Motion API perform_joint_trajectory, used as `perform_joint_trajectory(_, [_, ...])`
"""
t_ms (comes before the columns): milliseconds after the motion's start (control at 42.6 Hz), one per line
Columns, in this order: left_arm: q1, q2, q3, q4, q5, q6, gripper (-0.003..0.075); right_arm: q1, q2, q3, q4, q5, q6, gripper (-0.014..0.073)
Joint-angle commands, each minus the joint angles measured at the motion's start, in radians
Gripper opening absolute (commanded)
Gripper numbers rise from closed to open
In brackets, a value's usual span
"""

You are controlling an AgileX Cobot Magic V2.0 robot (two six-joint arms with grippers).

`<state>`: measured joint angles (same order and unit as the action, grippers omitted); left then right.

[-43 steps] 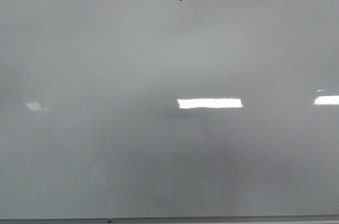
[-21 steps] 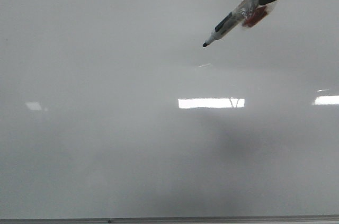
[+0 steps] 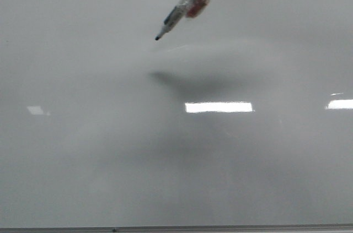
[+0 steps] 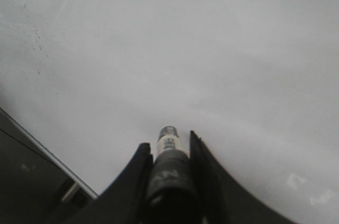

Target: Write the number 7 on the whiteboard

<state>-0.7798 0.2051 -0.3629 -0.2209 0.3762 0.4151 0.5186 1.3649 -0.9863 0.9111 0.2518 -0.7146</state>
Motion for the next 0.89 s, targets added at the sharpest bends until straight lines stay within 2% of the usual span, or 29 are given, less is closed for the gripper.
perform_joint_trajectory(0, [0.002, 0.009, -0.028, -0.017, -0.082, -0.009, -0.002, 0.042, 0.035, -0.097, 0.027, -0.073, -0.017, -0.006])
perform_joint_trajectory(164, [0.002, 0.009, -0.028, -0.017, -0.082, -0.009, -0.002, 0.089, 0.123, -0.172, 0.027, -0.144, -0.017, -0.006])
perform_joint_trajectory(399, [0.002, 0.009, -0.028, -0.017, -0.082, -0.009, -0.002, 0.096, 0.204, -0.226, 0.027, -0.169, -0.017, -0.006])
perform_joint_trajectory(869, [0.002, 0.009, -0.028, -0.017, -0.082, -0.009, -0.002, 0.095, 0.172, -0.189, 0.009, -0.252, -0.017, -0.006])
